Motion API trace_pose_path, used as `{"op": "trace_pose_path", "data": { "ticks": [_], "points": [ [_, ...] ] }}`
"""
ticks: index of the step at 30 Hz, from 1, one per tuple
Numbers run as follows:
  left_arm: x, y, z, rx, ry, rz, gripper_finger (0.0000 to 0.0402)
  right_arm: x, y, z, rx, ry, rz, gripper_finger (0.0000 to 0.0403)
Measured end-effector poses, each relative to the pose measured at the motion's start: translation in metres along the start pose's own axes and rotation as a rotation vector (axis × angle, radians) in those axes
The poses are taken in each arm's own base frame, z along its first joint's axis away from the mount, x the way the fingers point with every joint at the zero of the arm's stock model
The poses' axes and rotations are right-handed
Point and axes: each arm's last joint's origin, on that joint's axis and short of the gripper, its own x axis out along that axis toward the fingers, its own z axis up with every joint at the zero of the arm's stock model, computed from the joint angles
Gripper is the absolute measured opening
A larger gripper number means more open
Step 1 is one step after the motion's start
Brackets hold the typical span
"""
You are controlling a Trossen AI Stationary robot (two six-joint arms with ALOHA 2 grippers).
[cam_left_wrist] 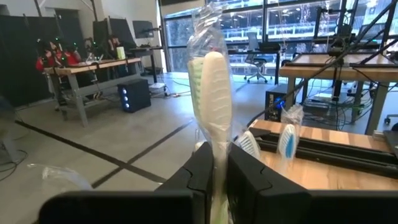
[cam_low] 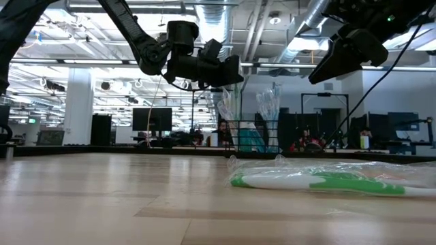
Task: Pick & Place toothbrushing station
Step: Put the green toothbrush into the mesh organizer
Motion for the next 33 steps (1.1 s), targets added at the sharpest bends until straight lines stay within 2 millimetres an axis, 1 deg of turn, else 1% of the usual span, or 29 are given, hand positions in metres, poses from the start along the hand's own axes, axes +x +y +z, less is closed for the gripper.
{"op": "trace_pose_path", "data": {
  "ticks": [23, 26, 33],
  "points": [
    [0.0001, 0.0012, -0.0048, 0.001, 0.048, 0.001, 0.0030, 0.0000, 0.0000, 0.0000, 0.002, 0.000, 0.000, 0.0117],
    [0.0000, 0.0012, -0.0058, 0.002, 0.059, 0.000, 0.0049, 0.0000, 0.0000, 0.0000, 0.012, 0.000, 0.000, 0.0117],
    [0.0001, 0.0028, -0.0078, 0.004, 0.078, 0.003, 0.0123, 0.0000, 0.0000, 0.0000, 0.013, 0.000, 0.000, 0.0117]
  ]
}}
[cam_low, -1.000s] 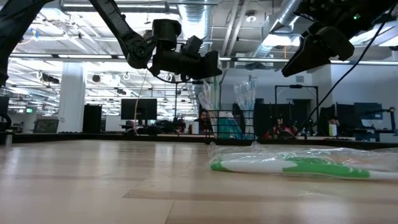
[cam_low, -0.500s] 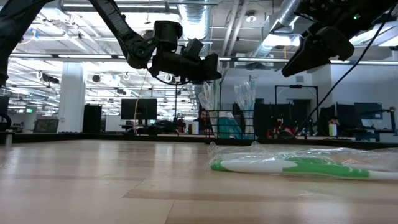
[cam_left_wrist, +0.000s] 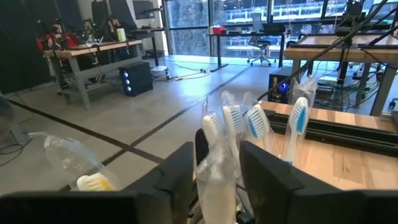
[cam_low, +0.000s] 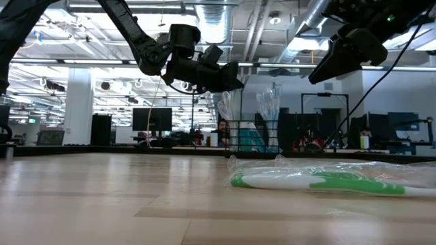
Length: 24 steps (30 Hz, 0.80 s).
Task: Pick & Place toothbrushing station
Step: Put the green toothbrush into the mesh organizer, then put the orange toothbrush into the mesh organizer
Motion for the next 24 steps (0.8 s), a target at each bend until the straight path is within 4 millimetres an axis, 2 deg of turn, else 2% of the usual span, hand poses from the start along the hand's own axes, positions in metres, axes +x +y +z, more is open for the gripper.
{"op": "trace_pose_path", "data": {
  "ticks": [7, 12, 18, 21, 24],
  "points": [
    [-0.001, 0.001, 0.003, 0.040, -0.003, 0.015, 0.0162, 0.000, 0.000, 0.000, 0.002, 0.000, 0.000, 0.0117],
    [-0.009, 0.004, 0.028, 0.048, -0.073, 0.042, 0.0173, 0.000, 0.000, 0.000, 0.002, 0.001, 0.000, 0.0117],
    [-0.024, -0.004, 0.056, 0.033, -0.117, 0.017, 0.0174, 0.000, 0.000, 0.000, 0.002, 0.000, 0.000, 0.0117],
    [-0.031, -0.013, 0.062, 0.000, -0.070, -0.065, 0.0170, 0.000, 0.000, 0.000, 0.002, 0.001, 0.000, 0.0117],
    [-0.040, -0.027, 0.065, 0.009, -0.022, -0.258, 0.0164, 0.000, 0.000, -0.001, -0.003, 0.005, -0.001, 0.0117]
  ]
}}
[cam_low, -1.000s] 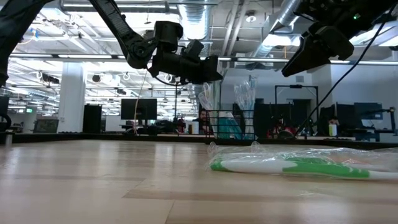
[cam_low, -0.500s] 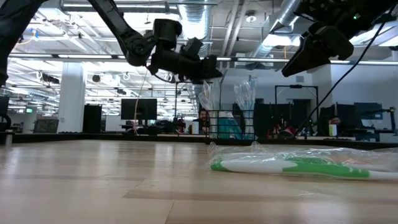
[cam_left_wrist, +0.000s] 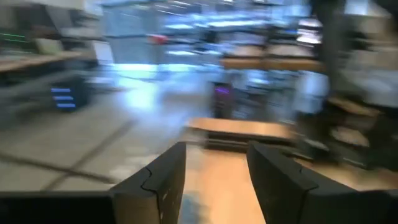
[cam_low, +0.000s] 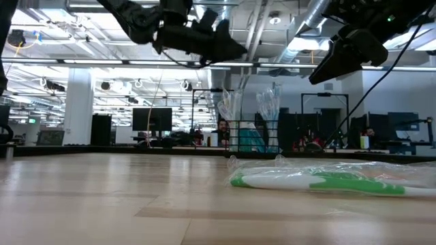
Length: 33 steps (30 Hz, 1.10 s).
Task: Pick & Place toothbrushing station
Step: Put the orange toothbrush into the mesh organizer
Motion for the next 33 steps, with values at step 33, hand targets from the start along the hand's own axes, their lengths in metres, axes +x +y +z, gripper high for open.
{"op": "trace_pose_path", "data": {
  "ticks": [33],
  "points": [
    [-0.027, -0.158, -0.025, -0.023, 0.268, -0.458, 0.0116, 0.000, 0.000, 0.000, 0.000, 0.000, 0.001, 0.0117]
  ]
}}
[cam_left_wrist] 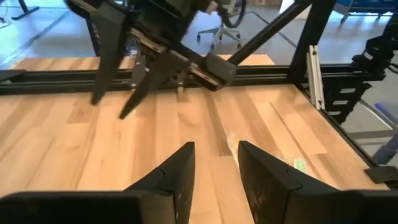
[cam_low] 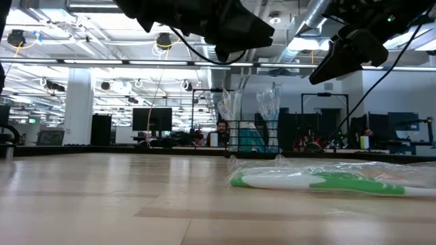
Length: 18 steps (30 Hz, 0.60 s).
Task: Pick & Place toothbrushing station
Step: Put the orange toothbrush into the mesh organizer
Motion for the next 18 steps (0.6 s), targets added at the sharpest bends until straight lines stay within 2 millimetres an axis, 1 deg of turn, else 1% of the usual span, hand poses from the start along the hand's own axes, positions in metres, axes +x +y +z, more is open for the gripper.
{"op": "trace_pose_path", "data": {
  "ticks": [5, 8, 13, 18],
  "points": [
    [0.008, -0.005, -0.009, -0.025, 0.031, -0.004, 0.0109, 0.000, 0.000, 0.000, -0.002, 0.002, 0.001, 0.0117],
    [0.016, -0.007, -0.021, -0.026, 0.072, 0.008, 0.0106, 0.000, 0.000, 0.000, -0.002, 0.002, 0.001, 0.0117],
    [0.037, -0.008, -0.038, -0.069, 0.127, 0.008, 0.0106, 0.000, 0.000, 0.000, -0.003, 0.002, 0.001, 0.0117],
    [0.058, -0.014, -0.047, -0.065, 0.154, -0.006, 0.0106, 0.000, 0.000, -0.001, -0.007, 0.007, 0.000, 0.0117]
  ]
}}
